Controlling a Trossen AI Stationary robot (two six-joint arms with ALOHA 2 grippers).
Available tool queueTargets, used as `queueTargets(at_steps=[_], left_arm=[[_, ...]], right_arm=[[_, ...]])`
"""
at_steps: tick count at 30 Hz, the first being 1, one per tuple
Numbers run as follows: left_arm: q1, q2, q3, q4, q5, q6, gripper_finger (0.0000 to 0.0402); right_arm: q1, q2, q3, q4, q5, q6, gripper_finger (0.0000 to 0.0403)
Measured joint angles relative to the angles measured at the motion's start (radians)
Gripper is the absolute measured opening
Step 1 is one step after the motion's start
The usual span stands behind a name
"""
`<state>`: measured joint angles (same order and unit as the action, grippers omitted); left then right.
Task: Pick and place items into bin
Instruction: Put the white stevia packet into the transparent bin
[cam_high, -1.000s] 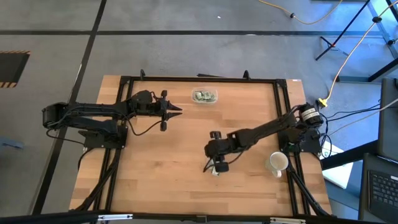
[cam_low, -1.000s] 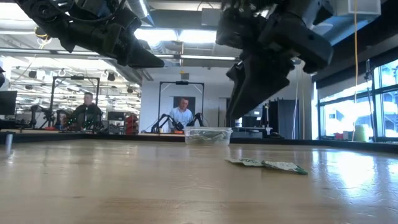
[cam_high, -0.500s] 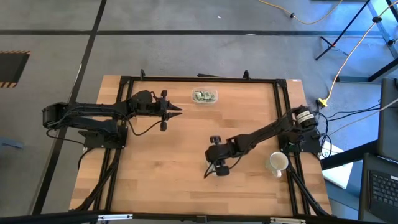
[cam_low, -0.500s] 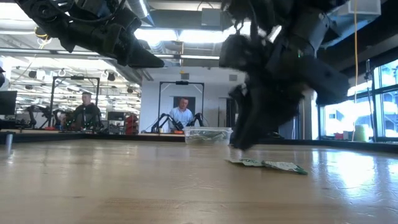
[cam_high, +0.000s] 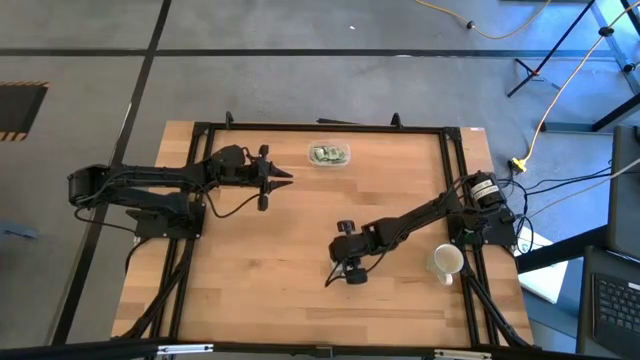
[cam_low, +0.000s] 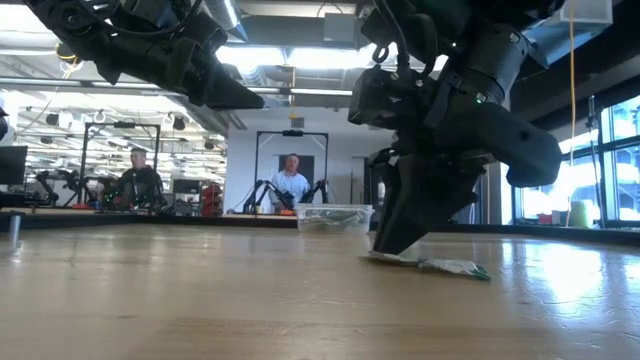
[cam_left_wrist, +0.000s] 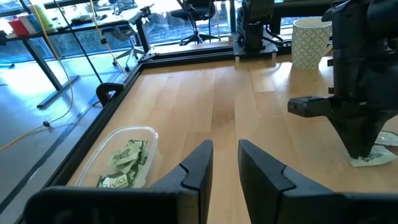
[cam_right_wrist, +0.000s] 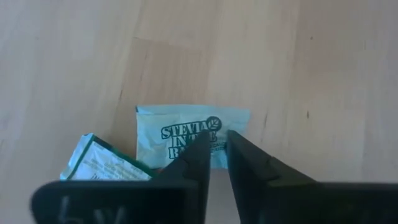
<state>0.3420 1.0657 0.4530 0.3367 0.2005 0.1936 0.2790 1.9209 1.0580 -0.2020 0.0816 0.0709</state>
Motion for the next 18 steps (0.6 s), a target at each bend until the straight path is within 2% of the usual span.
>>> queueTargets(at_steps=[10, 18], left_arm=[[0.0, 0.0, 0.0, -0.005, 0.0, 0.0, 0.007], [0.0, 0.0, 0.0, -0.014, 0.0, 0.0, 0.007]], right_arm=[[-0.001, -0.004, 0.005, -0.012, 0.004, 0.025, 0.0005], [-0.01, -0.034, 0.107, -0.147, 0.041, 0.017, 0.0002]])
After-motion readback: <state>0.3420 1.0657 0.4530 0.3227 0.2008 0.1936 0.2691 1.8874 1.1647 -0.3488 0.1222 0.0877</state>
